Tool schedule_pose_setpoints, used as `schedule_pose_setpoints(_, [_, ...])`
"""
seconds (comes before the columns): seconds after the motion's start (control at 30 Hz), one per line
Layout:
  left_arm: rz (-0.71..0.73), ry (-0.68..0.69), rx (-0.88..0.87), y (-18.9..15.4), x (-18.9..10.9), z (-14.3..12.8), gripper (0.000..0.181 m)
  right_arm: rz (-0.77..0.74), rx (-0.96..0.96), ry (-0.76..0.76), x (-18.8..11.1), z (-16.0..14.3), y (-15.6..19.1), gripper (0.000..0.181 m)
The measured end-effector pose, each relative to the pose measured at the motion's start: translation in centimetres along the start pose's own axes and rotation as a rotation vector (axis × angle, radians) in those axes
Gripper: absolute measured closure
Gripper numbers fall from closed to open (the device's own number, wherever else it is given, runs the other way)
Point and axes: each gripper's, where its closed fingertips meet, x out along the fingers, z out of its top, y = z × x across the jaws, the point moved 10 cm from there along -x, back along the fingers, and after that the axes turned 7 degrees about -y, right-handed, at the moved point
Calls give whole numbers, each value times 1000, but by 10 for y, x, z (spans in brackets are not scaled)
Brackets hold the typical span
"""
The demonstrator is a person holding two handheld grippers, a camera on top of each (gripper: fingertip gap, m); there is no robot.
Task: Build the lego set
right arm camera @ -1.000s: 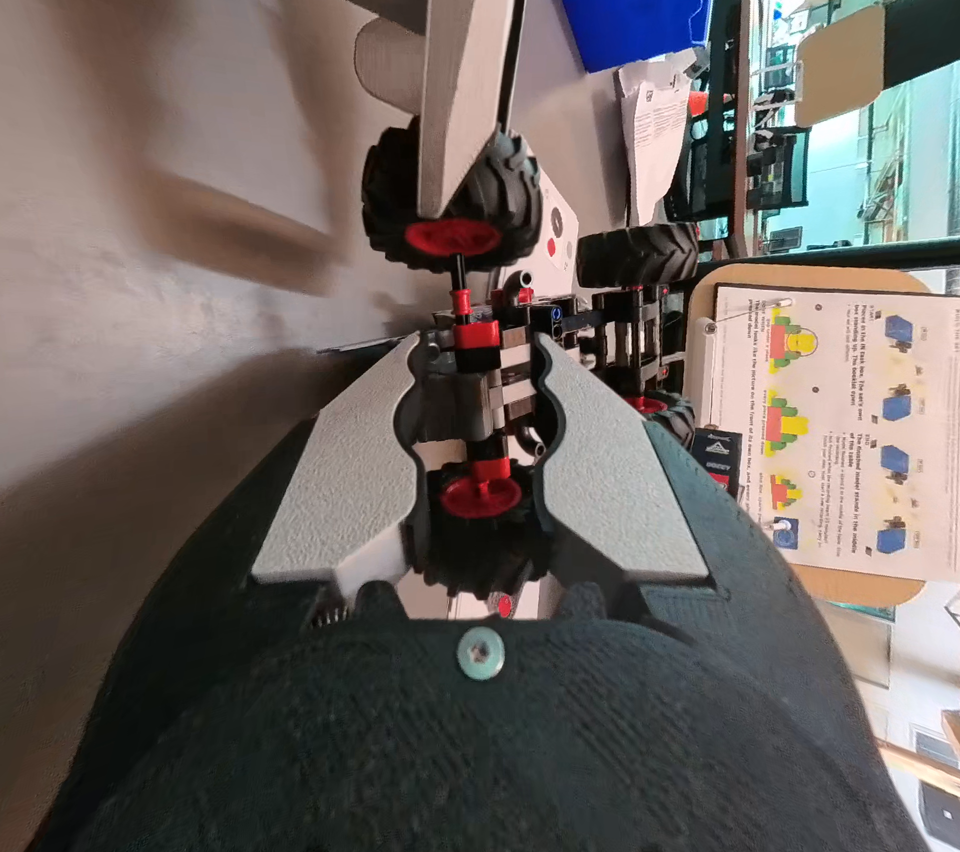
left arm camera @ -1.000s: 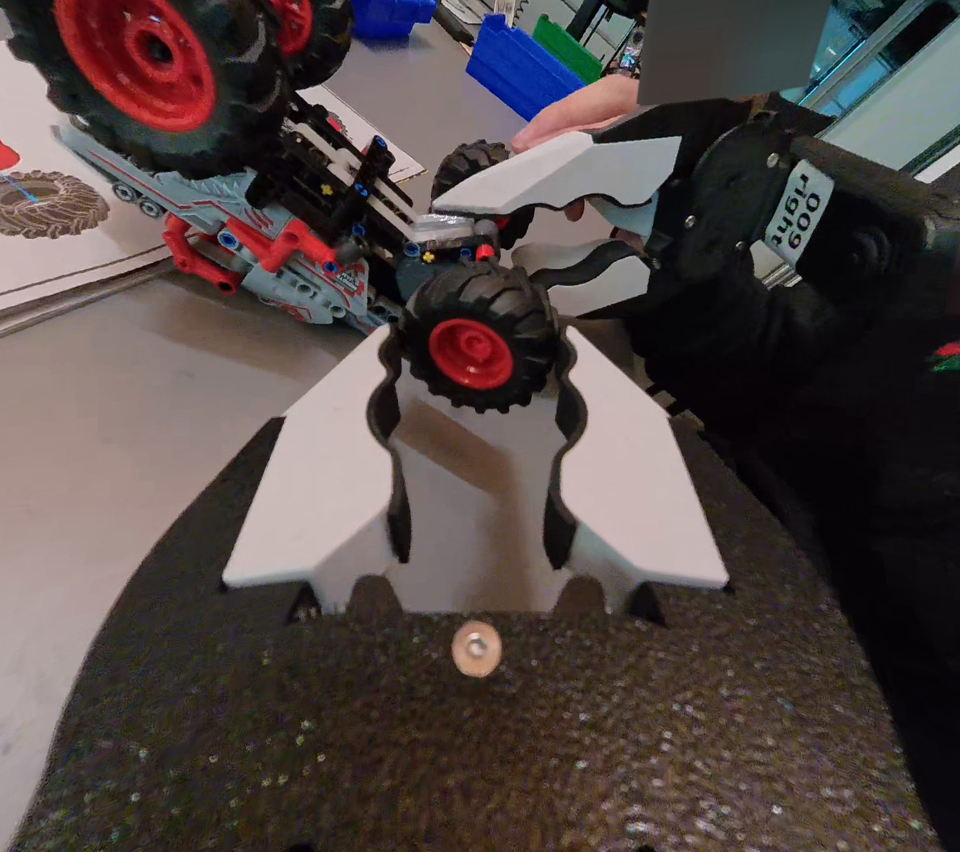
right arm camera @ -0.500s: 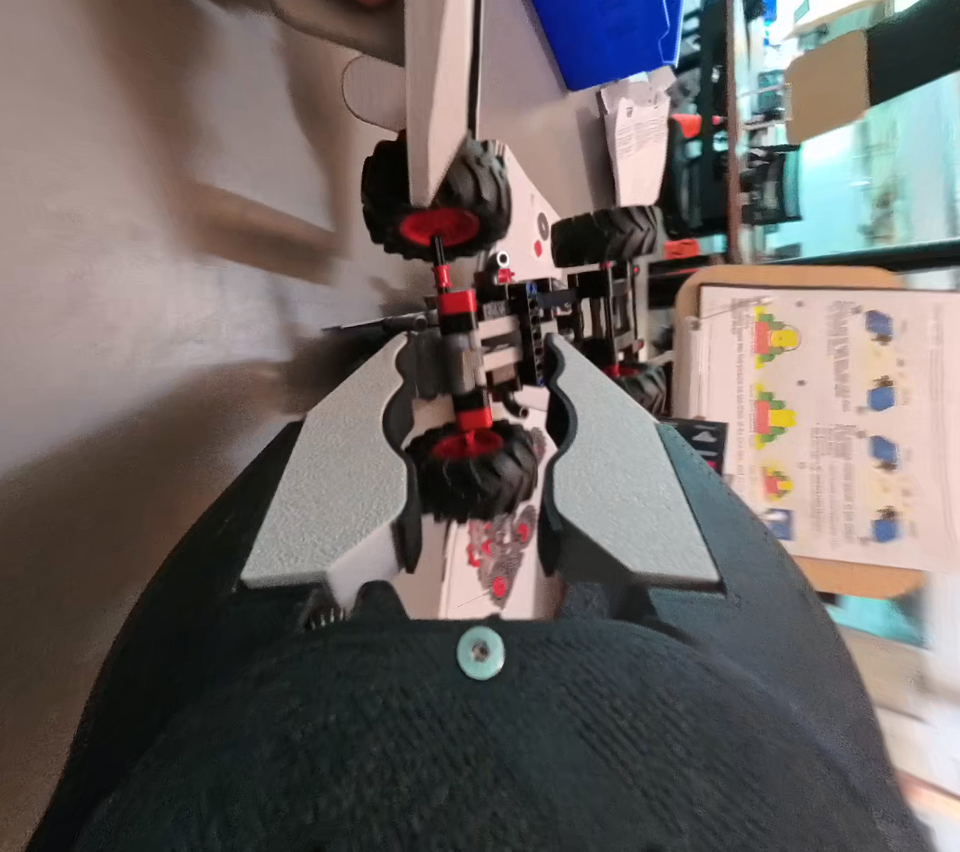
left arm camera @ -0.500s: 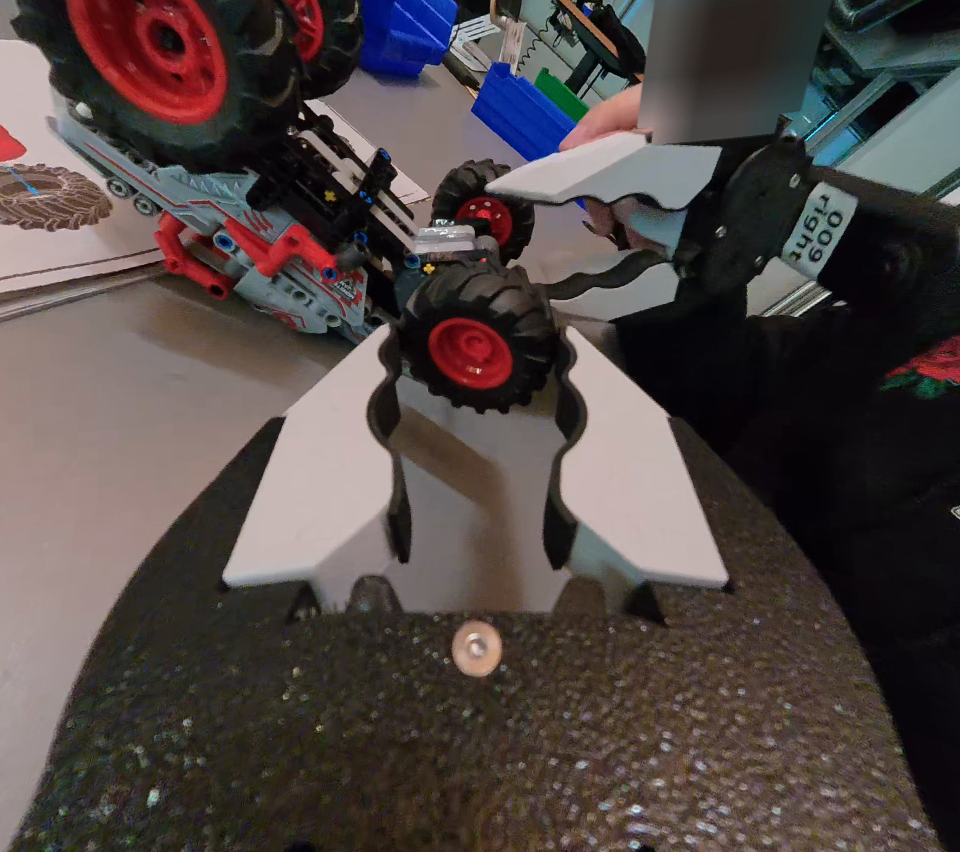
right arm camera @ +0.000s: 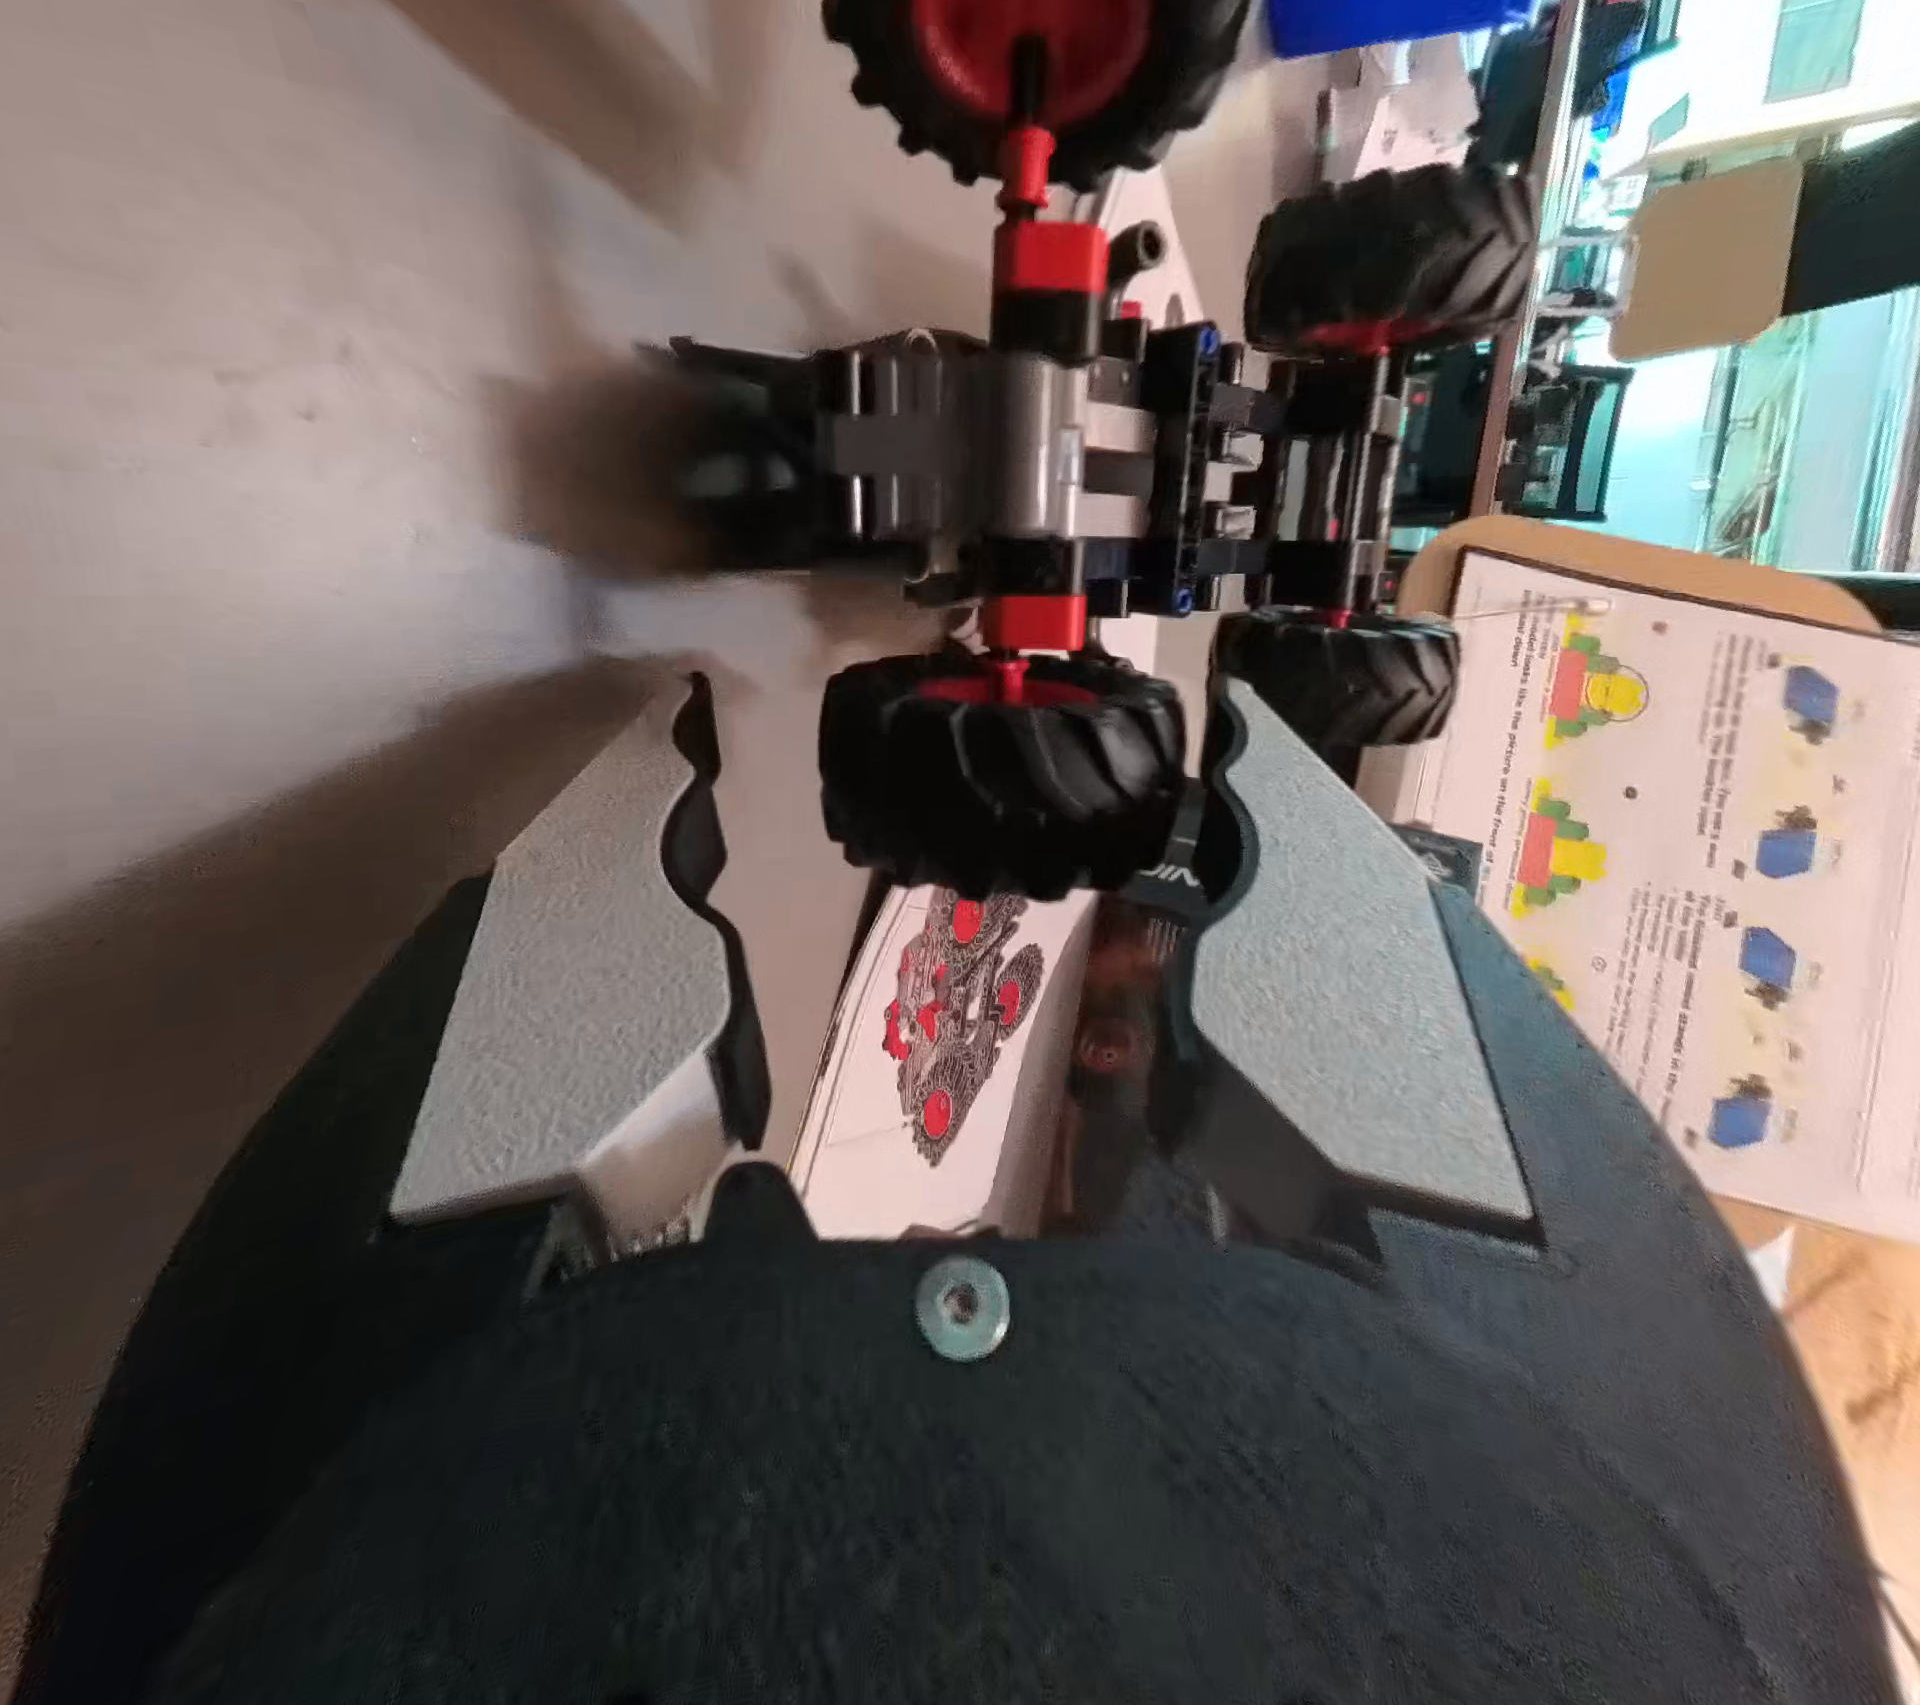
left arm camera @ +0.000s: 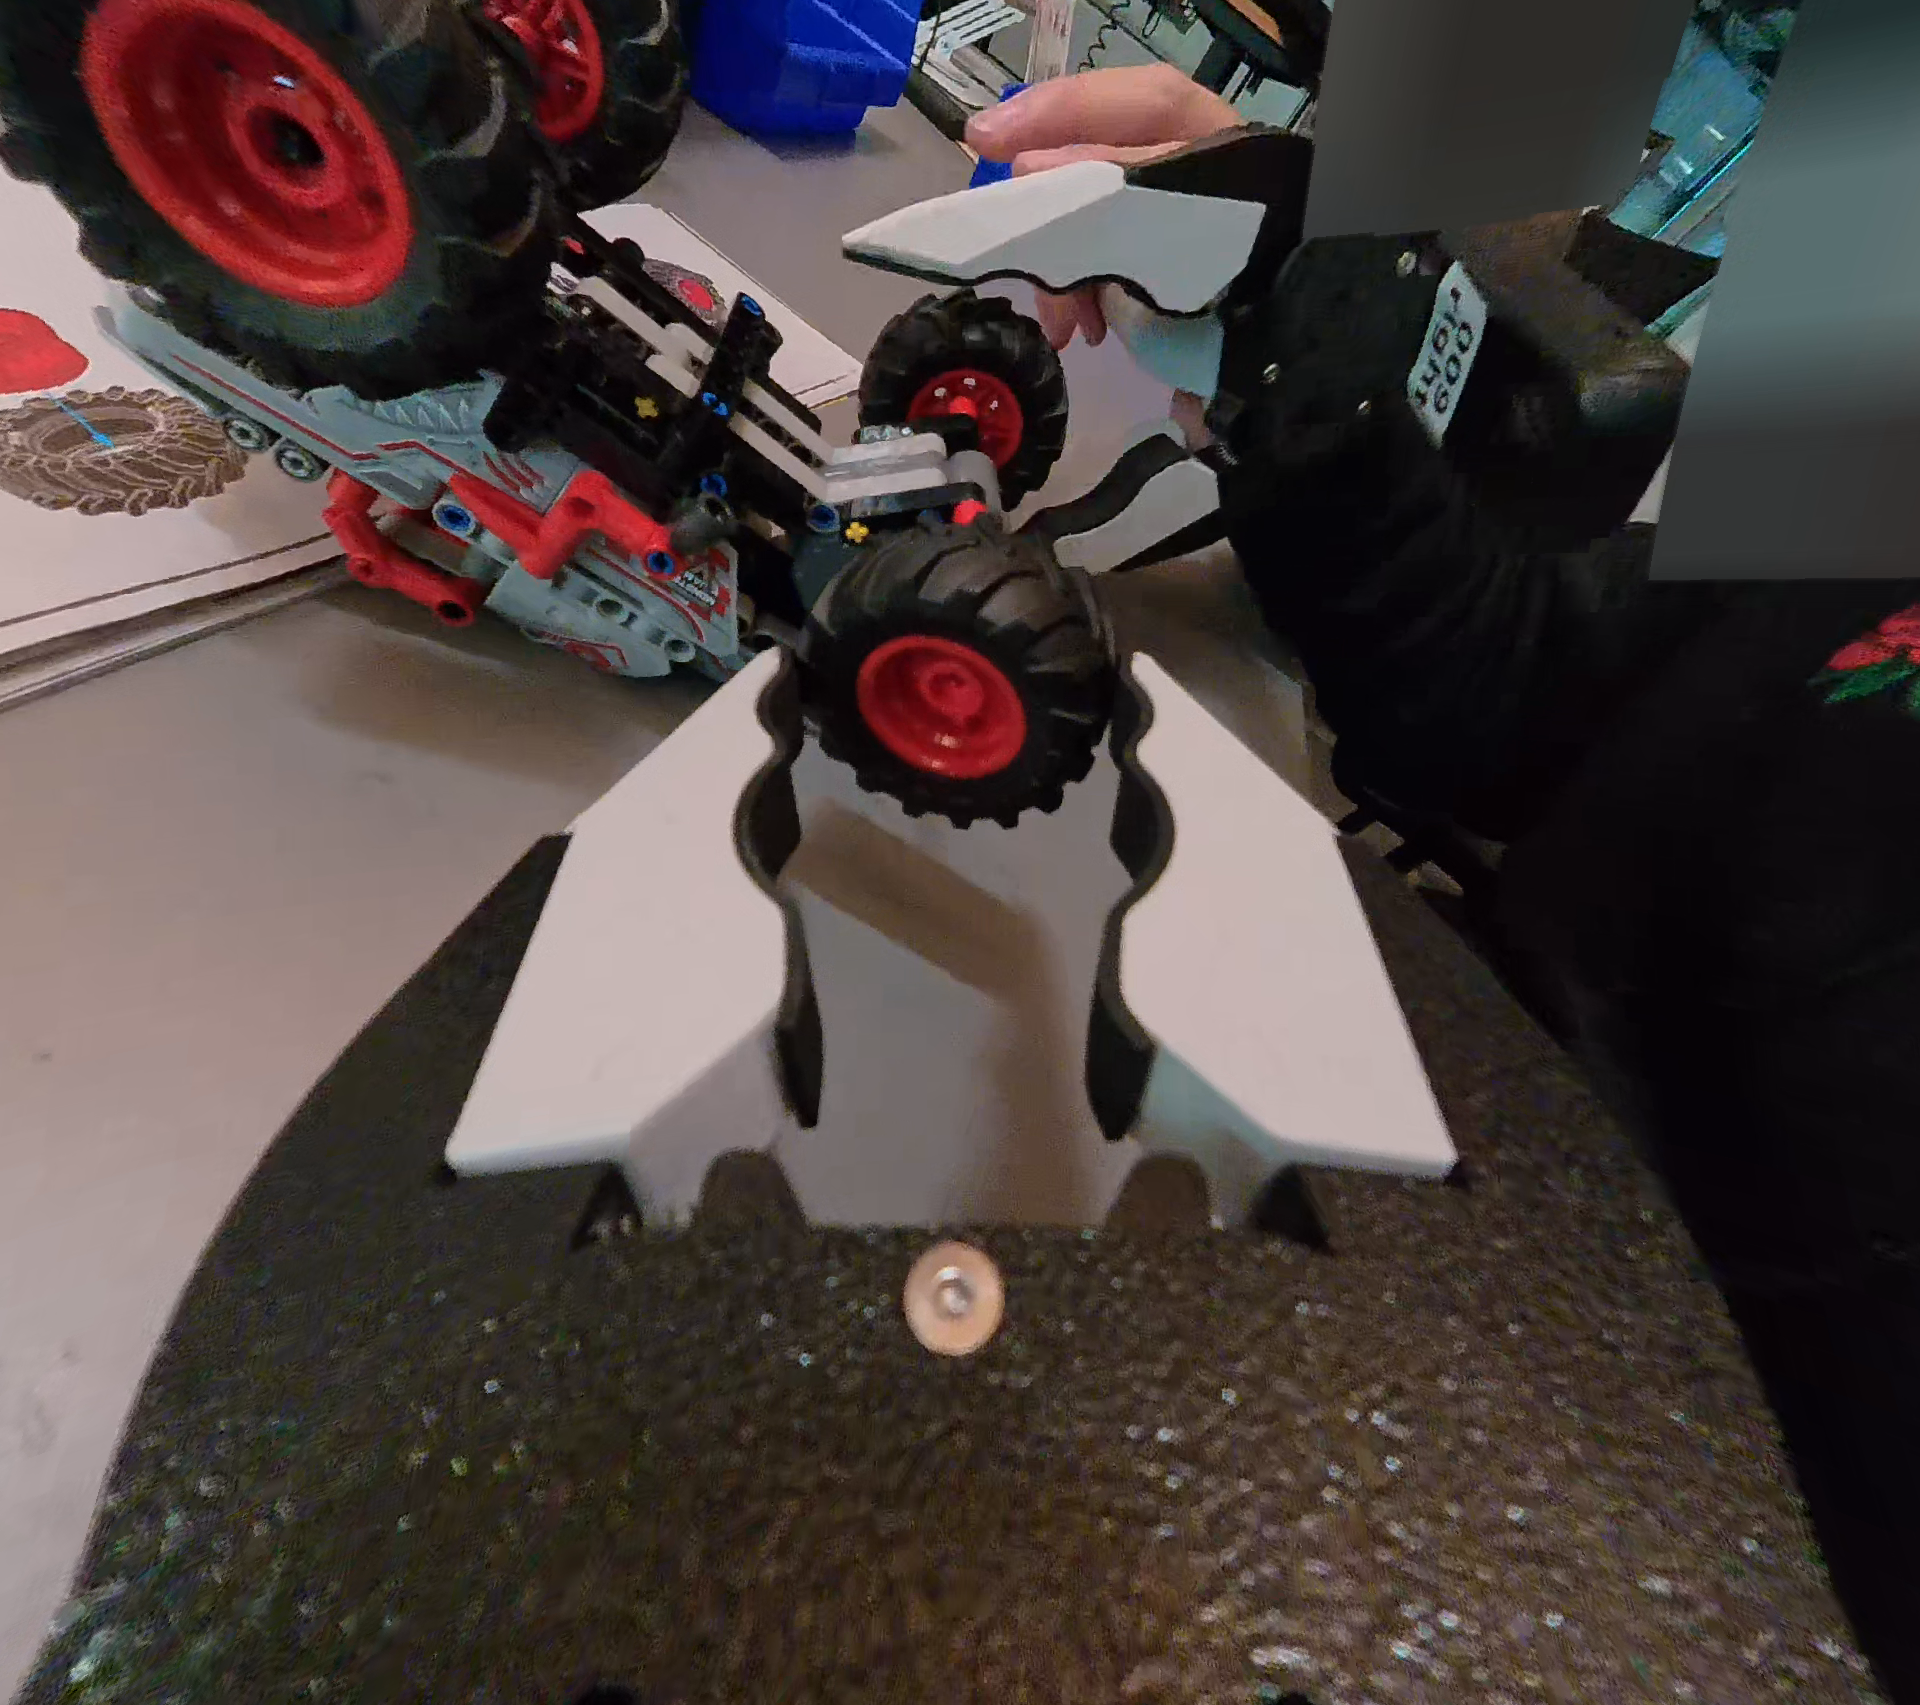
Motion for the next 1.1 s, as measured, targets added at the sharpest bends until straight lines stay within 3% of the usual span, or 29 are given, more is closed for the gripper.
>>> schedule_pose_setpoints(0.1, [2, -3, 3, 1, 0, 1, 124, -60, -3, -62, 1, 4, -1, 117])
schedule_pose_setpoints(0.47, [2, -56, 10, 2, -7, 3, 124, -46, 76, -14, 3, 14, -1, 117])
schedule_pose_setpoints(1.1, [42, -6, 96, 2, -9, 4, 125, -34, 135, 22, 5, 19, -1, 118])
